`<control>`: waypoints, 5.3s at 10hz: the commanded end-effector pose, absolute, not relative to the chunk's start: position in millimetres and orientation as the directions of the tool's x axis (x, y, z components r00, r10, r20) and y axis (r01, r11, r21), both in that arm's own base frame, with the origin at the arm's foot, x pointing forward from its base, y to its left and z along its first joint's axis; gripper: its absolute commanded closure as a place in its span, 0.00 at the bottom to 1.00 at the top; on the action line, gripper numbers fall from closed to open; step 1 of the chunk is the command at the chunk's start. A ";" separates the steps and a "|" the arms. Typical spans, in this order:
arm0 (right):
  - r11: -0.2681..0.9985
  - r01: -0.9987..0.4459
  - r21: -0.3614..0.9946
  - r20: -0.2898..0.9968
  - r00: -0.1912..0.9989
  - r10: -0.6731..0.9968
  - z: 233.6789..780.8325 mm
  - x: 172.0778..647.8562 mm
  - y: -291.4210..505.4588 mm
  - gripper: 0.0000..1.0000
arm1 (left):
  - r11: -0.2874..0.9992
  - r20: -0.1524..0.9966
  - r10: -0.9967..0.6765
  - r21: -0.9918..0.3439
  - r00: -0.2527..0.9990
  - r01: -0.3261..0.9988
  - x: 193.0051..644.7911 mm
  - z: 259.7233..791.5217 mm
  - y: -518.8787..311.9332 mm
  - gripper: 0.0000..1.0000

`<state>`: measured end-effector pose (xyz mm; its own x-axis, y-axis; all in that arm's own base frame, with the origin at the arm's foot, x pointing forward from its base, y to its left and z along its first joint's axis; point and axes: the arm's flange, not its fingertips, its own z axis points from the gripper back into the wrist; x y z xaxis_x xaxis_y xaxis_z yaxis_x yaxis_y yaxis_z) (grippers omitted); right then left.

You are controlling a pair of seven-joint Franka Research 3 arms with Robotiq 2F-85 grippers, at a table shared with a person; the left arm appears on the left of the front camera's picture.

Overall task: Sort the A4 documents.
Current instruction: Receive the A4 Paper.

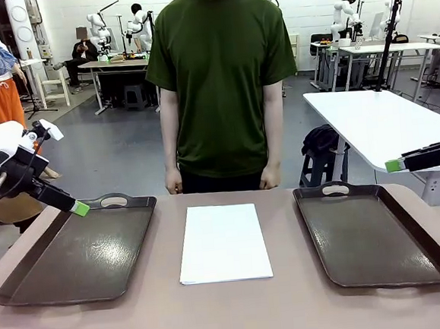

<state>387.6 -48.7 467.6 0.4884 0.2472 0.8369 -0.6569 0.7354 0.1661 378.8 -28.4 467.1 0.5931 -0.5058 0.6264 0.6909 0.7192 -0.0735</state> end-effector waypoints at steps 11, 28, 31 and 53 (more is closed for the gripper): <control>0.730 -0.662 0.171 0.830 0.496 0.256 463.5 388.3 -45.8 0.00 | 0.720 0.629 -0.497 -0.087 0.598 0.689 378.2 466.8 -29.4 0.00; 0.730 -0.662 0.171 0.830 0.496 0.256 463.5 388.3 -45.8 0.00 | 0.720 0.629 -0.497 -0.087 0.598 0.689 378.2 466.8 -29.4 0.00; 0.730 -0.662 0.171 0.830 0.496 0.256 463.5 388.3 -45.8 0.00 | 0.720 0.629 -0.497 -0.087 0.598 0.689 378.2 466.8 -29.4 0.00; 0.730 -0.662 0.171 0.830 0.496 0.256 463.5 388.3 -45.8 0.00 | 0.720 0.629 -0.497 -0.087 0.598 0.689 378.2 466.8 -29.4 0.00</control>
<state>388.5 -46.6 464.2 0.5051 0.2559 0.8242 -0.6521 0.7387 0.1703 377.2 -31.8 469.2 0.6139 -0.4948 0.6151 0.6796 0.7277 -0.0929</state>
